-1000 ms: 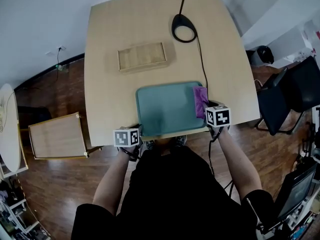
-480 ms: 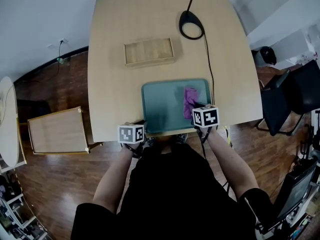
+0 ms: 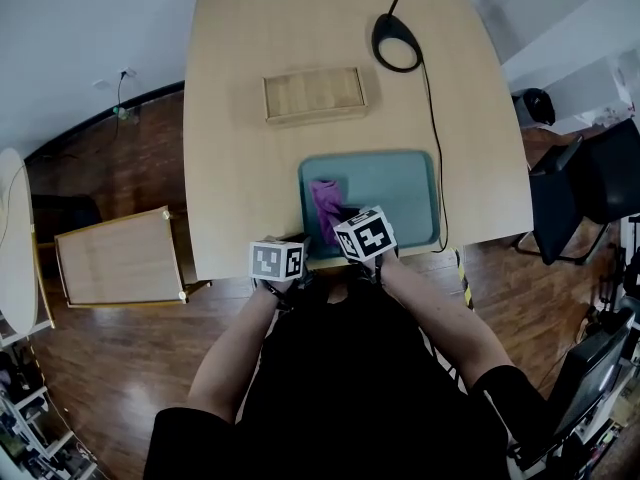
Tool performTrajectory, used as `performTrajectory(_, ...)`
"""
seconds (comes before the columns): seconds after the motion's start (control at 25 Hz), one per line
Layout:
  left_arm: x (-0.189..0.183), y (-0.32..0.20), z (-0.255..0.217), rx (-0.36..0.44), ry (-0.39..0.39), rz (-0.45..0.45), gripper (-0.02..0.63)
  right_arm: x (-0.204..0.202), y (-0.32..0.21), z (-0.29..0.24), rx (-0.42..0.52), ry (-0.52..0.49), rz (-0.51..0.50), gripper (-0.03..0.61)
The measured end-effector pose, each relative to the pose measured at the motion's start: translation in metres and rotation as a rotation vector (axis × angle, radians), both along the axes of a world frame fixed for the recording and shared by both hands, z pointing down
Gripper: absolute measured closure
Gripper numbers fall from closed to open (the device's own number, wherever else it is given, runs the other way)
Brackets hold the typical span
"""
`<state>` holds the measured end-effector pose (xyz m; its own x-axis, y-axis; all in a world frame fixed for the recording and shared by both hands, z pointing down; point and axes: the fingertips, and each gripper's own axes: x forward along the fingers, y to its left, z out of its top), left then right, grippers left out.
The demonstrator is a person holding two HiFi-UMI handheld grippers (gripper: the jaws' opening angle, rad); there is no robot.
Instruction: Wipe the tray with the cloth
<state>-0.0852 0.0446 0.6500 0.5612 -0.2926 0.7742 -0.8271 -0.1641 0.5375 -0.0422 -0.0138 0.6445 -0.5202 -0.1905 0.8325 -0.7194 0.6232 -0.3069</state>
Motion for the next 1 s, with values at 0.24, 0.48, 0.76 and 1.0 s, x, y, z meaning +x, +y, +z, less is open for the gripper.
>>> performTrajectory(0.24,-0.002,0.0,-0.001,-0.016,0.036,0.011,0.548,-0.043,0.015,0.0,-0.017,-0.001,-0.114,0.526)
performTrajectory(0.48,-0.004,0.001,0.003,-0.019,0.035,0.012,0.548,-0.014,0.014,-0.001,0.015,0.016,-0.086,0.526)
performTrajectory(0.76,-0.006,-0.001,0.002,-0.031,0.021,-0.03,0.551,0.084,0.006,-0.006,0.065,0.095,-0.016,0.526)
performTrajectory(1.0,-0.009,-0.001,0.002,-0.036,0.014,-0.064,0.555,0.22,-0.01,-0.001,0.043,0.21,0.104,0.526)
